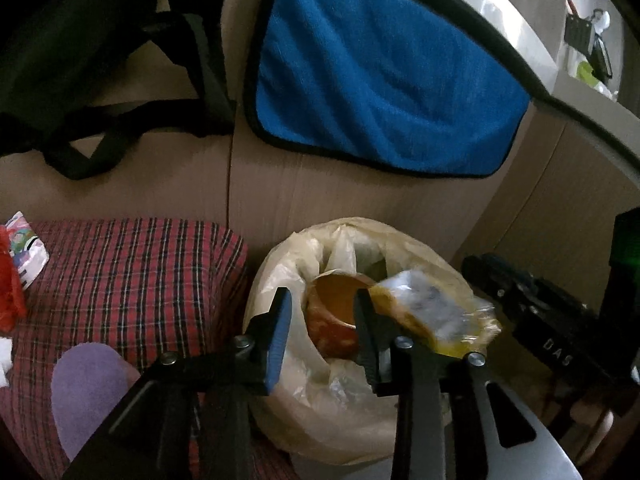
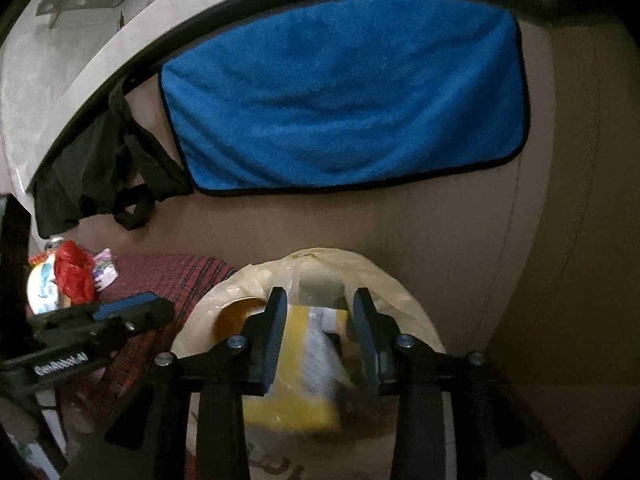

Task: Collect trash
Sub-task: 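Open both tools to drop the cup and snack bag into the bin, then grasp the pink sponge with the right tool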

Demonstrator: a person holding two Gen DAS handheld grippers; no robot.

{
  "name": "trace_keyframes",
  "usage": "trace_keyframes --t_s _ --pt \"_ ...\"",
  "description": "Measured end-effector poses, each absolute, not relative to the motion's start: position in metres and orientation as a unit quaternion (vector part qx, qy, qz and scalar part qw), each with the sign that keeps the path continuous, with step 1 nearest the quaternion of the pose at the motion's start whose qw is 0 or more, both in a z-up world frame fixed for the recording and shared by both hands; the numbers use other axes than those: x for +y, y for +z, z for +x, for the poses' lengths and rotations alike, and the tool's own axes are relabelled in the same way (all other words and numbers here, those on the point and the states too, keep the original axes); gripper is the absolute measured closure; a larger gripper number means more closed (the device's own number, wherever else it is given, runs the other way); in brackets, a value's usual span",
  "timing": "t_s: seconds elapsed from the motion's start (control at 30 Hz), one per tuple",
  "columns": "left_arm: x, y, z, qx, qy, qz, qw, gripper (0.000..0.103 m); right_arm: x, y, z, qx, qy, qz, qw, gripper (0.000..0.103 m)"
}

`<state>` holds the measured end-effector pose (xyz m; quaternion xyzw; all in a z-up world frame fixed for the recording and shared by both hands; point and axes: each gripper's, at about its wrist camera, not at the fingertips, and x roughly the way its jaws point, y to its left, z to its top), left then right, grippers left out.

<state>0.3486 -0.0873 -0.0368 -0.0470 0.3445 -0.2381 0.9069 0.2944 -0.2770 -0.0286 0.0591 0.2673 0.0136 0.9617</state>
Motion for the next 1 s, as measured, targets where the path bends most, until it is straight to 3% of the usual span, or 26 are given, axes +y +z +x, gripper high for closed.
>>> trace_keyframes --t_s 0.53,1.0 --pt "-0.023 -0.015 0.321 0.316 -0.213 -0.059 0.923 0.069 -0.239 -0.003 0.273 0.246 0.017 0.022 0.969 0.070" --pt "0.129 -0.012 0.281 0.304 -0.111 -0.075 0.943 0.069 -0.163 0.006 0.262 0.251 0.072 0.005 0.965 0.070"
